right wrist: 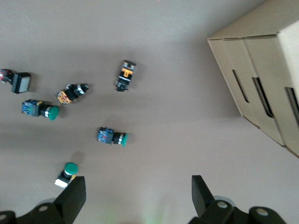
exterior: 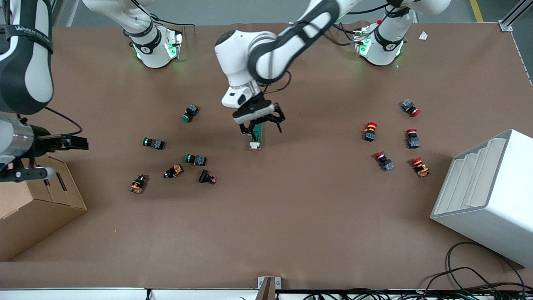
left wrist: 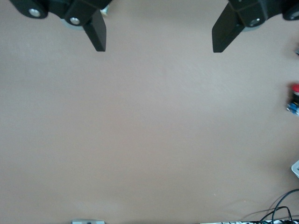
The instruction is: Close load switch with both arms
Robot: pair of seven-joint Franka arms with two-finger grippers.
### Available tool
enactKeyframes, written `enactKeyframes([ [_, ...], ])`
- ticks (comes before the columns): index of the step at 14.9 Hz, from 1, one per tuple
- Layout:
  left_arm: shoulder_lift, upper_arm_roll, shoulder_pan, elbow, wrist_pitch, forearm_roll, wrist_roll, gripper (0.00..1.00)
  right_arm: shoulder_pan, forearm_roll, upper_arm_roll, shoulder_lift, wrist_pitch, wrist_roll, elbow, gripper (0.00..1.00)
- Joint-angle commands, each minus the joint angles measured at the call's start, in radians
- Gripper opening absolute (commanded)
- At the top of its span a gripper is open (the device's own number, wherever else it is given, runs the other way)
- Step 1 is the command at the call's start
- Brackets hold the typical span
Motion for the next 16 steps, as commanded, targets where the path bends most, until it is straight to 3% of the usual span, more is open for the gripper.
enactKeyframes([
  [1, -0.092, -0.006, 0.088, -0.028, -0.003, -0.104, 0.131, 1.00, -0.014, -0.033, 0.015, 0.004, -0.043, 0.000, 0.051, 1.00],
  [7, -0.233, -0.006, 0.280, -0.028, -0.074, -0.318, 0.372, 1.00, -0.074, -0.018, 0.027, 0.007, -0.082, -0.002, 0.106, 1.00],
  [12, -0.311, -0.007, 0.434, -0.028, -0.184, -0.382, 0.635, 1.00, -0.062, -0.010, 0.030, -0.016, -0.100, 0.009, 0.104, 1.00],
  [16, -0.372, -0.009, 0.570, -0.027, -0.259, -0.486, 0.832, 1.00, -0.073, 0.071, 0.020, -0.058, -0.141, 0.011, 0.101, 1.00],
])
